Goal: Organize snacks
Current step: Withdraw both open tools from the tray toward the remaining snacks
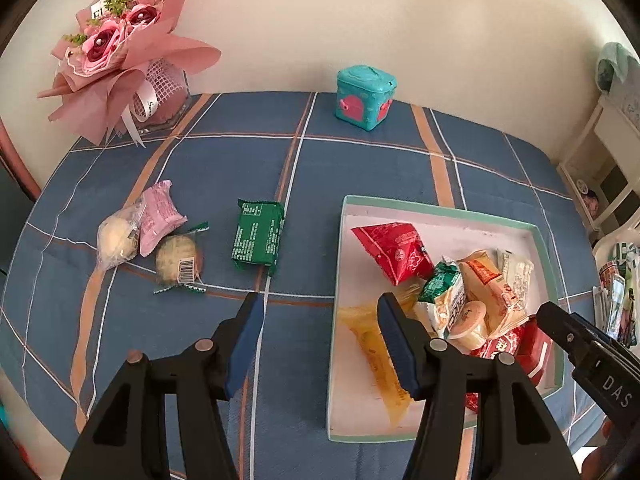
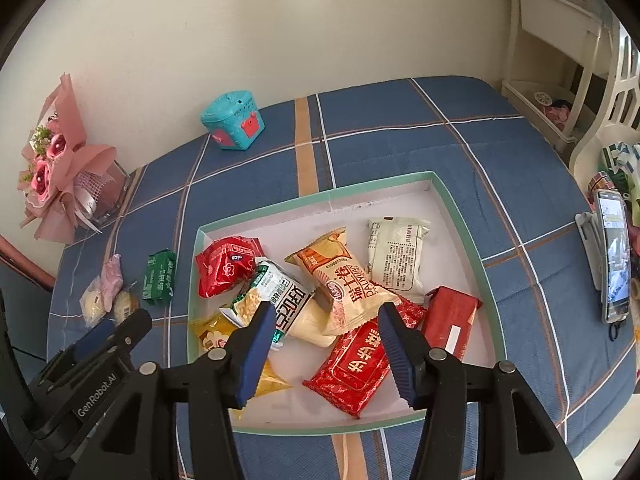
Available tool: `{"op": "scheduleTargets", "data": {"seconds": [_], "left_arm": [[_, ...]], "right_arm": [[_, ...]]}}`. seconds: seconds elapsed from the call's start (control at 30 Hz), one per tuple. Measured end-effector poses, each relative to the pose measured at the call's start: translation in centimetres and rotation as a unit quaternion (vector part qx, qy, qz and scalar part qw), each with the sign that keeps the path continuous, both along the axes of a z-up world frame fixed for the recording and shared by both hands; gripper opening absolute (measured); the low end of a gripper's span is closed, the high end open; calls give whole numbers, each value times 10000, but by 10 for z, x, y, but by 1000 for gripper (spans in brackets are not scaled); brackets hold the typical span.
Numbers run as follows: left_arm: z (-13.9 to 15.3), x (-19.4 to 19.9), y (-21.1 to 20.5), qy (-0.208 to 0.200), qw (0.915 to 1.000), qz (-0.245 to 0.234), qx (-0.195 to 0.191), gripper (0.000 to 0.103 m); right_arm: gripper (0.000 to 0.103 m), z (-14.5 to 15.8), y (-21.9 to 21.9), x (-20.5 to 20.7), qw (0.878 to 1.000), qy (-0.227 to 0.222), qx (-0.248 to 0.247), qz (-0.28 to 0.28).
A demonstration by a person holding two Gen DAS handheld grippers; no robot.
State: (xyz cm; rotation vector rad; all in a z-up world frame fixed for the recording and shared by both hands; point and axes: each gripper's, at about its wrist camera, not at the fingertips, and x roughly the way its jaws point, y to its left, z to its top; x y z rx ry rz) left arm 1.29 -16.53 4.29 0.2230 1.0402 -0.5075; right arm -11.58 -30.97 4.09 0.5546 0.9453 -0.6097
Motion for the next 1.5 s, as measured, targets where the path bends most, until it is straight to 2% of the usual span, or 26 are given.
{"op": "scheduleTargets", "data": {"seconds": [0.1,0.33,0.57,0.63,0.67,0.77,1.07,1.5], "left_arm": [[0,1,1,-44,10000,23,22,72],[0,4,6,-149,9998,114,74,84],[2,7,10,-254,9994,240,23,86],[3,8,12,-287,9992,269,-1,86],[3,9,13,-300,9992,276,0,87],[3,10,14,-311,9991,297,7,96],[4,22,31,-229,9987,442,-114,97],[8,53,89,-154,9938,1055,-324,97]], "right_arm": [[73,0,3,4,9999,59,-114,41],[92,-3,5,10,9998,91,-168,99],[96,-2,7,11,9994,57,-302,125],[103,-3,7,12,9994,95,-311,118],[103,-4,6,13,9994,107,-319,114],[103,-4,7,14,9993,124,-336,80],[103,-8,26,31,9987,257,-379,239],[103,-11,79,73,9959,345,-423,719]]}}
